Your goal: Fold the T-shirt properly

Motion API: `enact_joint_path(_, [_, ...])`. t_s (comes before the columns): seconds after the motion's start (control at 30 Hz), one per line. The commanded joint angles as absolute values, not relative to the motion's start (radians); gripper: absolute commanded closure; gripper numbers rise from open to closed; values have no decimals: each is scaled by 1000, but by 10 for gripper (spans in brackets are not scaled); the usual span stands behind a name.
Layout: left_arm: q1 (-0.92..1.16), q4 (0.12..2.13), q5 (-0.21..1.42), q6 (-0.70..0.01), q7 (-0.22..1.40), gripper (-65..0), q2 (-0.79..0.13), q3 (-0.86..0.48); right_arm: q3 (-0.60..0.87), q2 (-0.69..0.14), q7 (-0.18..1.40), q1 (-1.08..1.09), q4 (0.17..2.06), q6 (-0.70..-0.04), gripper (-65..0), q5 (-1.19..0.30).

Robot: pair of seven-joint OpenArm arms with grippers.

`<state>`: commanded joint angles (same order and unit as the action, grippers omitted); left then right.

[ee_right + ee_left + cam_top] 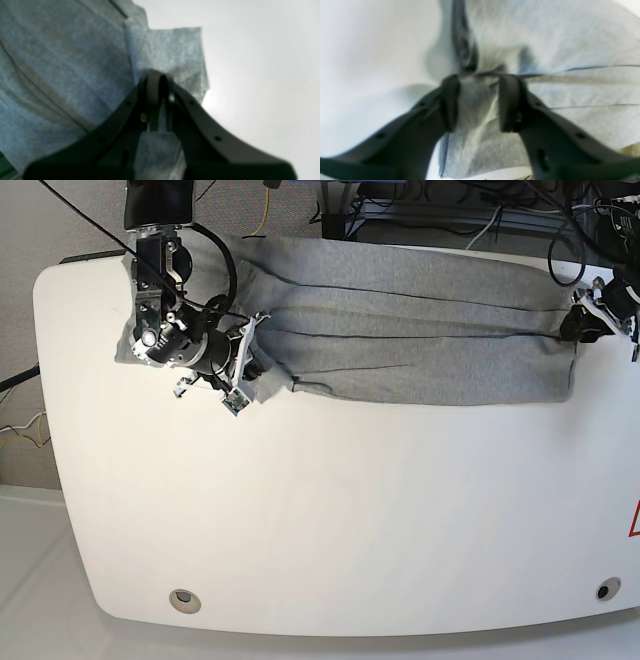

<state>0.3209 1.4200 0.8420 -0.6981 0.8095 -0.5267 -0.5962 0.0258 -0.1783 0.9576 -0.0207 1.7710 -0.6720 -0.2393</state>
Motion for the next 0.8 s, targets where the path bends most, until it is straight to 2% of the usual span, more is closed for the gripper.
enact_joint_path(0.1, [321, 1434, 852, -698, 800, -180, -537, -625, 22, -182, 963, -14, 1767, -670, -35, -255])
enact_joint_path(0.23, [316, 1413, 846, -698, 796, -333, -539, -634, 26, -183, 968, -13, 1769, -672, -53, -262])
enact_joint_path(0.37, [314, 1399, 847, -698, 798, -387, -540, -631, 24, -184, 969, -10, 1751, -670, -72, -265])
enact_joint_path(0.43, [318, 1385, 845, -698, 781, -436, -536, -635, 21, -182, 964, -14, 1731, -674, -69, -252])
enact_joint_path(0.7, [317, 1378, 864, -698, 769, -420, -534, -647, 11, -180, 960, -16, 1721, -675, -65, -245])
enact_joint_path(0.8, [320, 1398, 871, -698, 755, -349, -529, -669, 22, -183, 960, -10, 1727, -675, -52, -251])
